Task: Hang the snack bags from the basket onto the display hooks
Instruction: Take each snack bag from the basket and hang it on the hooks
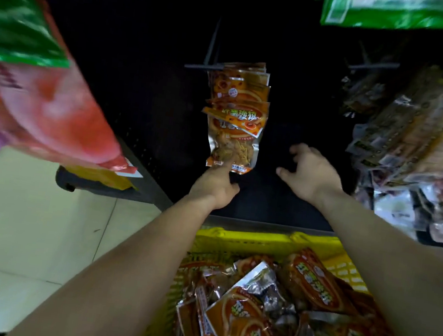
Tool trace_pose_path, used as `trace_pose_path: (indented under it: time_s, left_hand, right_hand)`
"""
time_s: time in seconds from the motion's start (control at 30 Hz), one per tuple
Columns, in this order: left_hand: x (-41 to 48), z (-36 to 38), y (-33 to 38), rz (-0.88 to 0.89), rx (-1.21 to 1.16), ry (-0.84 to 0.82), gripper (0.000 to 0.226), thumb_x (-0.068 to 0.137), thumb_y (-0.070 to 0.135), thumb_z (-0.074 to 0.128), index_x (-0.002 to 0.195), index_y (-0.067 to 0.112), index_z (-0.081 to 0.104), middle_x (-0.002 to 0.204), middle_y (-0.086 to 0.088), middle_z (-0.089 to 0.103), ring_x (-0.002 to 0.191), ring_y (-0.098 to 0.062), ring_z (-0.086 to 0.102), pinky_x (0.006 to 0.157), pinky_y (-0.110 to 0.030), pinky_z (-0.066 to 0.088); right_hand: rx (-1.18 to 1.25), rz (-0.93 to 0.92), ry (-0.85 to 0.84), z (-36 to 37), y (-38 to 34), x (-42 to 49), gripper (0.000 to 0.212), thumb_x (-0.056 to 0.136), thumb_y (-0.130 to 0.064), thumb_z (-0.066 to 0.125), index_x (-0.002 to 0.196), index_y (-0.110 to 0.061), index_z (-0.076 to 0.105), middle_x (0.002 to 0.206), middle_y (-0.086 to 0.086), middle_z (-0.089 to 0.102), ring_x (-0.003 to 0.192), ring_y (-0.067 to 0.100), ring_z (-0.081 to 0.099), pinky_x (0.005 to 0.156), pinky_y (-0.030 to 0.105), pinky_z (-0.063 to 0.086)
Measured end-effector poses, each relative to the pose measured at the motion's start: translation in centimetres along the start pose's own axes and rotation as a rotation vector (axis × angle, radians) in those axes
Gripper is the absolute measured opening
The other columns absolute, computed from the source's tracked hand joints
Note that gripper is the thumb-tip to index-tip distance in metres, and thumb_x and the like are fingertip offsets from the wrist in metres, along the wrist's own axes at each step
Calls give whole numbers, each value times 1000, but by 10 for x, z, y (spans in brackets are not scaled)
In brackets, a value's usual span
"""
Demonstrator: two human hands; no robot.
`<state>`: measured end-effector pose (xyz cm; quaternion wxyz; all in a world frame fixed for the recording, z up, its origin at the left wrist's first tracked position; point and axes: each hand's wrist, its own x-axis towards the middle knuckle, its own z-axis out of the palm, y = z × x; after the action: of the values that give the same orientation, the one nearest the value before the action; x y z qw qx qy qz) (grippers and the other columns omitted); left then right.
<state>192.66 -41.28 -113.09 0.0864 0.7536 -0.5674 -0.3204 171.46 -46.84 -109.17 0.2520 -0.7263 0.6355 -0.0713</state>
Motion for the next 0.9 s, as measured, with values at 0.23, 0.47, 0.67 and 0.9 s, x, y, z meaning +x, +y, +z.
trace_pose_path:
  time_s: [0.23, 0.47, 0.67, 0.9]
  left_hand:
    - [-102, -20, 6, 35, 82, 6, 70, 94, 35, 60, 156, 29, 28, 152, -8, 42, 133, -29, 47, 106, -36, 42]
    - [-187, 15, -18, 50, 99, -14, 62, 91, 35, 65, 147, 23, 41, 145, -8, 47, 131, -29, 50, 107, -36, 41]
    - [-199, 40, -50, -22, 260, -63, 60, 94, 37, 62, 149, 27, 40, 151, -8, 45, 137, -32, 43, 111, -41, 38]
    - [-180, 45, -75, -32, 92, 59, 20, 99, 23, 54, 115, 25, 65, 113, -3, 72, 105, -26, 65, 93, -37, 51]
  right_hand:
    - [3, -47, -57, -16, 3, -97, 55, 90, -40, 64, 136, -17, 48, 128, 11, 56, 121, 32, 52, 99, 44, 46]
    - [-8, -81, -76, 6, 27, -176, 45, 91, -35, 62, 132, -20, 51, 123, 7, 55, 113, 30, 57, 92, 43, 49]
    - [-45, 10, -278, 49, 49, -200, 42, 89, -45, 60, 123, -22, 55, 120, 12, 61, 110, 33, 59, 89, 41, 50]
    - [-158, -72, -443, 113, 61, -189, 51, 92, -39, 58, 140, -25, 47, 143, 12, 47, 126, 35, 48, 100, 44, 45]
